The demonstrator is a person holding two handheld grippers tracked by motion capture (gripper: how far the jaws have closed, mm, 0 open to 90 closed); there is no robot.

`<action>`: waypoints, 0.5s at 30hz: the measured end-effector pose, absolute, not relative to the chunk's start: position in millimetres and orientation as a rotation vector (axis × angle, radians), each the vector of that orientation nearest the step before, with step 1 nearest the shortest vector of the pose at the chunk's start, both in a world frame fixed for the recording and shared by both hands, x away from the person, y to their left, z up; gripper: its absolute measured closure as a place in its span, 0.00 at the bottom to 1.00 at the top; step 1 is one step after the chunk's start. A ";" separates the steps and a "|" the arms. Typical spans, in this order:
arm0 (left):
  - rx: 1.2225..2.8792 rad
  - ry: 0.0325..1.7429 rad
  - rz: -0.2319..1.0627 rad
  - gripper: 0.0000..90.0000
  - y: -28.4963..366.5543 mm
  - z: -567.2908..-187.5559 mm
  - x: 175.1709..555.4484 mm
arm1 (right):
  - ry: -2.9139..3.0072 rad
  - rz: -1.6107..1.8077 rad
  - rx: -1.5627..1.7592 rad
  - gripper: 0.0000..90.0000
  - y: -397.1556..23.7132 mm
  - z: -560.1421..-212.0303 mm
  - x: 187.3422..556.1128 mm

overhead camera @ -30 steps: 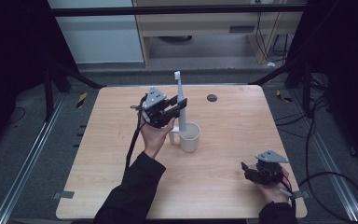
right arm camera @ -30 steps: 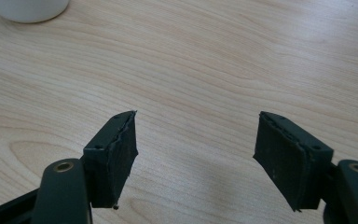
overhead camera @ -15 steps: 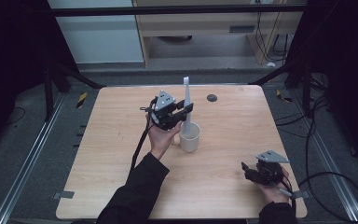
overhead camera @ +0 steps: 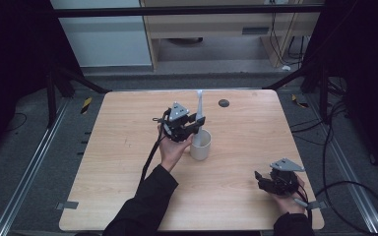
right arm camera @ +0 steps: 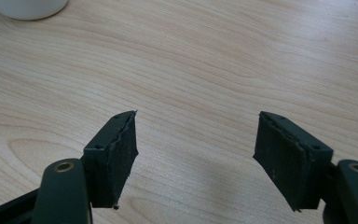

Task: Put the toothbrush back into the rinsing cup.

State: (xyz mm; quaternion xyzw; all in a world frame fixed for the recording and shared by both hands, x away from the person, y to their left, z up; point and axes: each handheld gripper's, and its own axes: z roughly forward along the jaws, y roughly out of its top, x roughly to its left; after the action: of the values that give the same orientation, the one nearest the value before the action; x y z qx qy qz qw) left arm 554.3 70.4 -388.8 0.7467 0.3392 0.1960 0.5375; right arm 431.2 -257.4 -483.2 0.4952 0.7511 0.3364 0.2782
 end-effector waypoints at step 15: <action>1.868 0.827 0.447 0.74 61.7 -413.3 557.0 | 2.017 0.898 1.330 0.33 -257.3 -483.3 431.1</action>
State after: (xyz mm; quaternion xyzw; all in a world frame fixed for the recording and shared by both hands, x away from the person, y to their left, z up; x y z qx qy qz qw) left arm 557.0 61.7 -413.3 0.7729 0.3422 0.1849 0.5014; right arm 431.1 -257.3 -483.3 0.4955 0.7516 0.3347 0.2785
